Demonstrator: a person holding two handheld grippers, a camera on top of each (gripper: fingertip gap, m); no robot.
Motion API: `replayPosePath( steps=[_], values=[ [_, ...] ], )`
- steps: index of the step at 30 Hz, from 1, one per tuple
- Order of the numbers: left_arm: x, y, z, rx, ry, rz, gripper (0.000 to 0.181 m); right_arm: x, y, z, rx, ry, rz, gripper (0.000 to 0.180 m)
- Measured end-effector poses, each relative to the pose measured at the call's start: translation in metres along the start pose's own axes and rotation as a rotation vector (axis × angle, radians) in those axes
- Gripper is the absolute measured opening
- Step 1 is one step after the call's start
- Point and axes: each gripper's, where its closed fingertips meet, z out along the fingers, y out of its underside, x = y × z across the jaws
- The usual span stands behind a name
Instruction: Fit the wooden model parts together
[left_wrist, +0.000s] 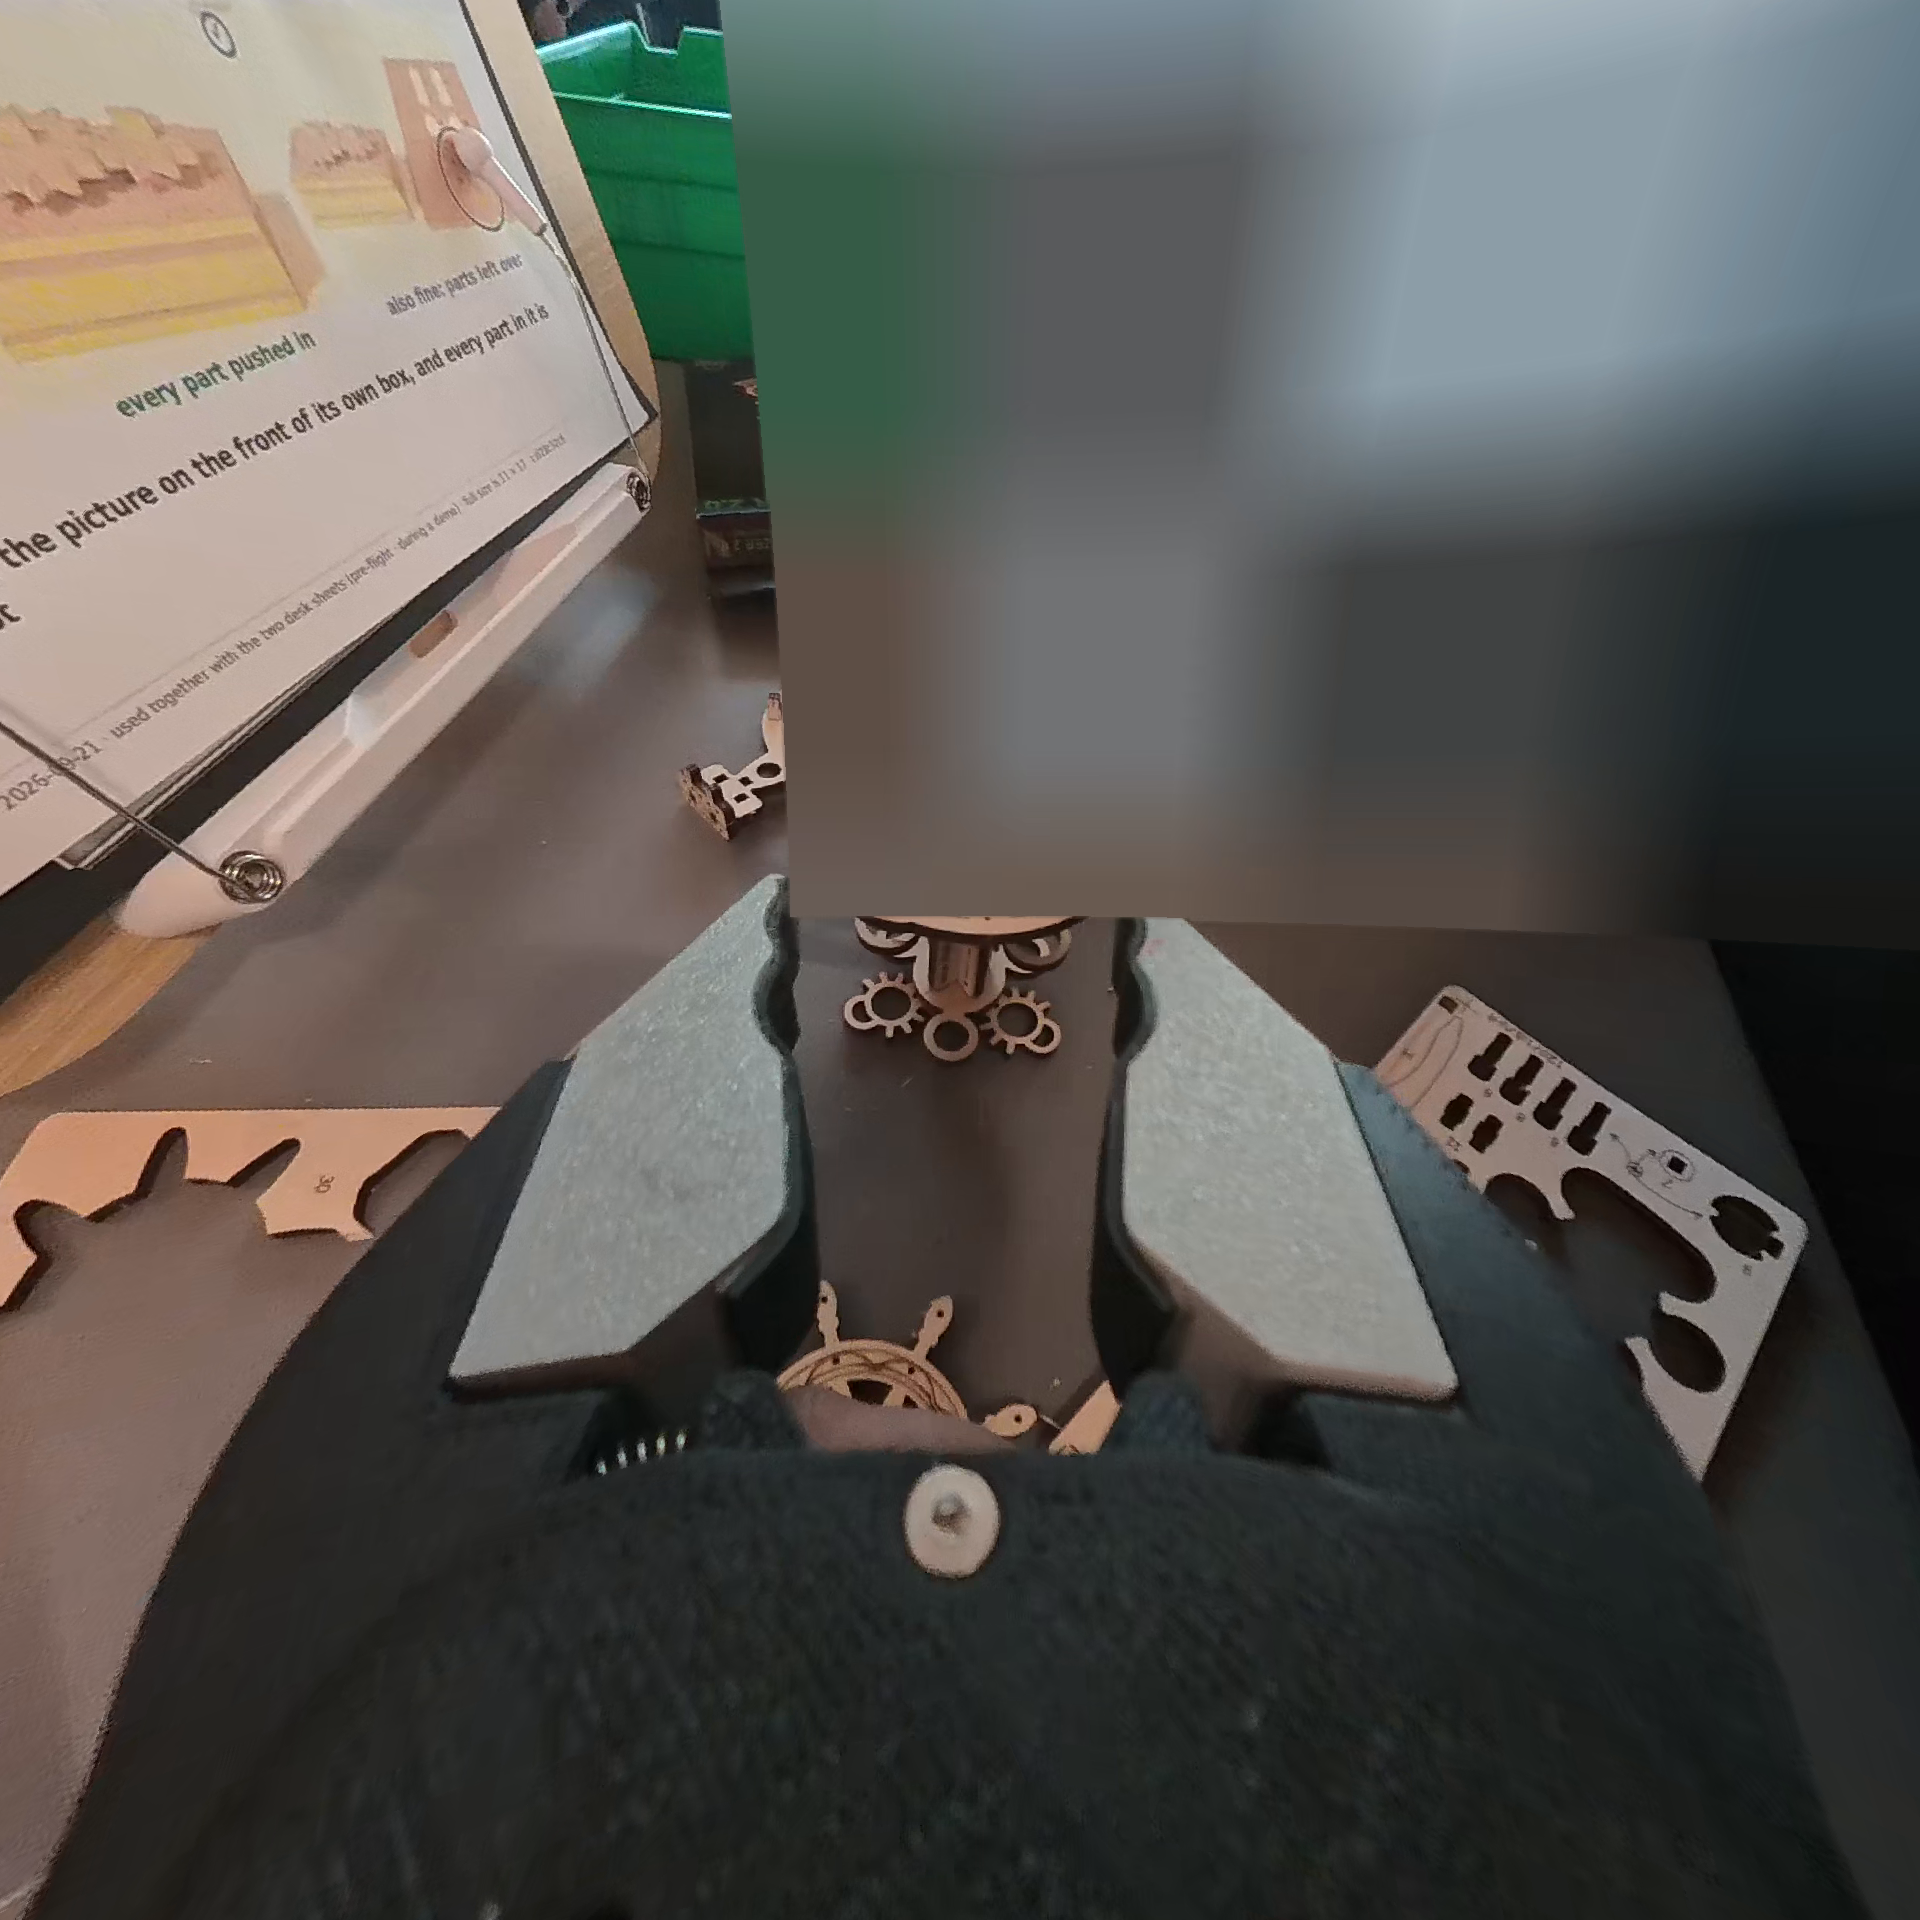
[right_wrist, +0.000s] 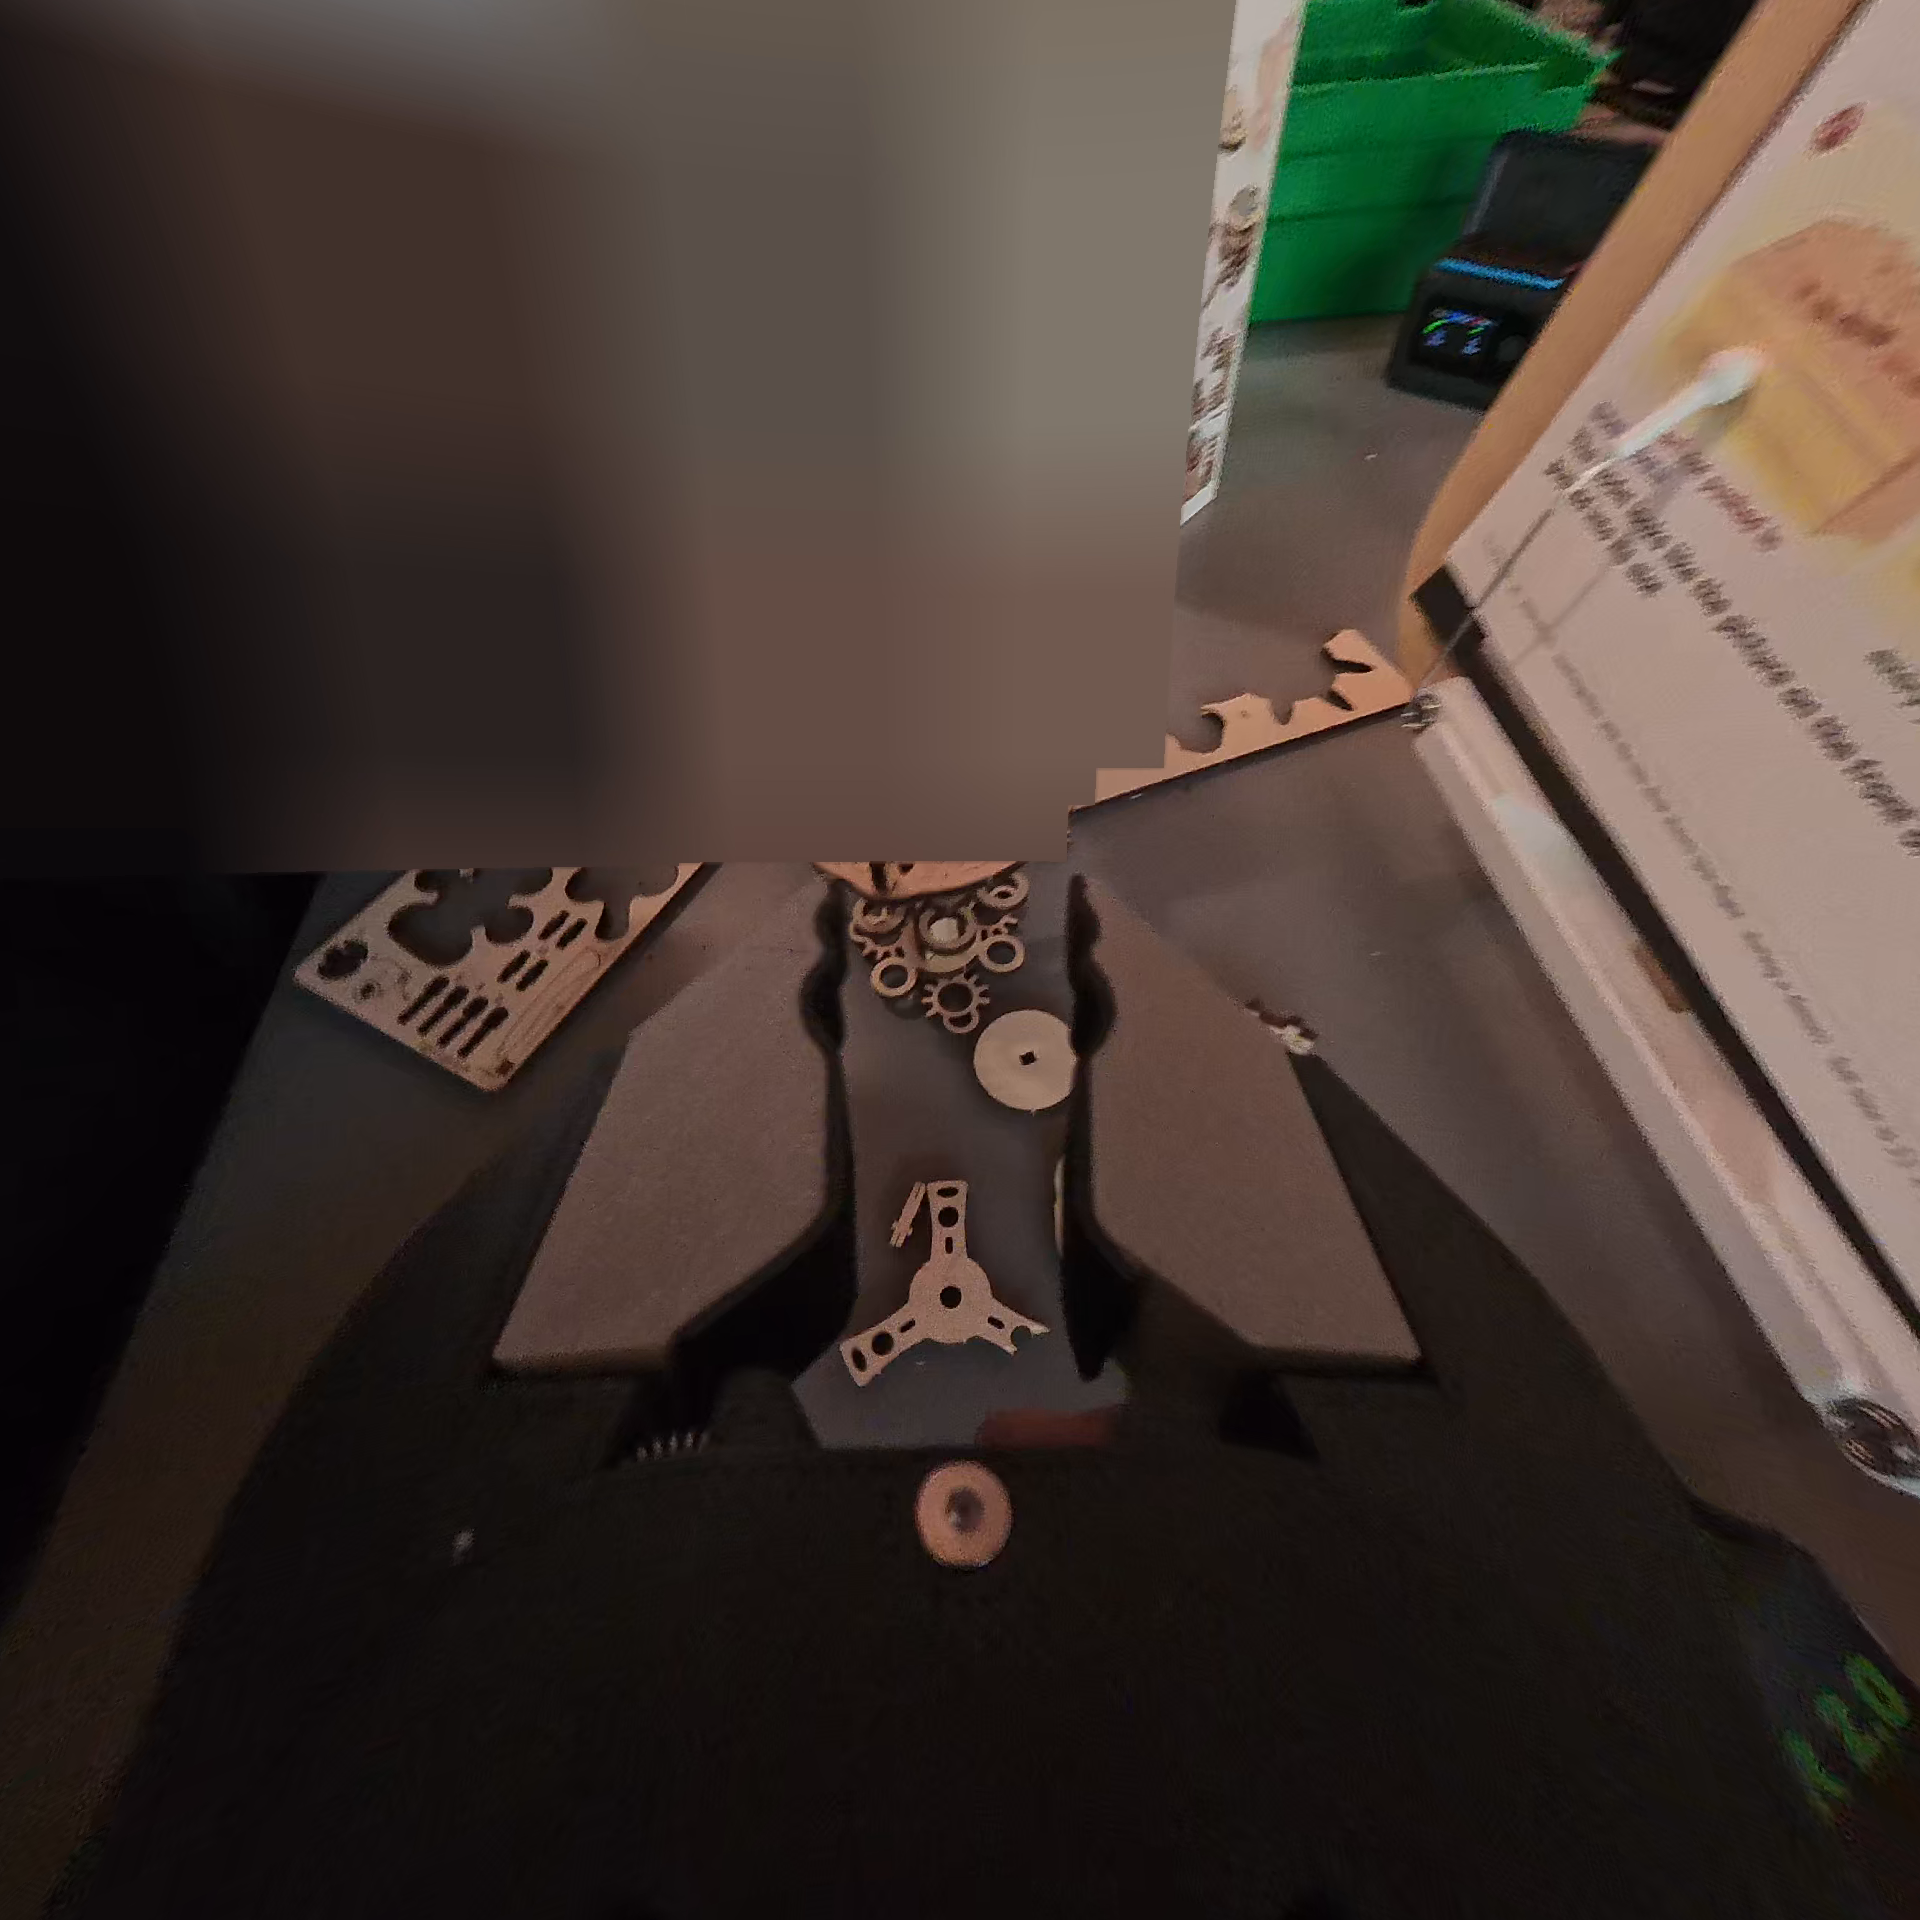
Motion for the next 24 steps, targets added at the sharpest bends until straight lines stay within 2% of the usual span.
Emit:
replayPosePath(
  steps=[2, 3, 6, 11, 14, 24],
  values=[
    [0.000, -0.001, 0.000, -0.004, -0.003, 0.004, 0.060, 0.006, -0.013, -0.005, 0.003, 0.047, 0.035, 0.017],
    [0.000, -0.001, 0.000, -0.003, -0.004, 0.006, 0.061, 0.003, -0.019, -0.005, -0.004, 0.044, 0.037, 0.015],
    [0.002, -0.003, 0.002, -0.006, 0.000, 0.012, 0.066, -0.008, -0.027, 0.008, -0.098, 0.035, 0.004, 0.015],
    [0.007, -0.002, 0.009, -0.021, 0.015, 0.022, 0.072, -0.009, -0.014, 0.036, -0.307, 0.034, -0.136, 0.014],
    [0.006, 0.000, 0.013, -0.034, 0.014, 0.030, 0.072, -0.006, -0.009, 0.043, -0.340, -0.003, -0.132, 0.015],
    [0.004, 0.001, 0.021, -0.048, -0.003, 0.043, 0.074, -0.004, -0.001, 0.048, -0.380, -0.151, -0.151, 0.000]
  ],
)
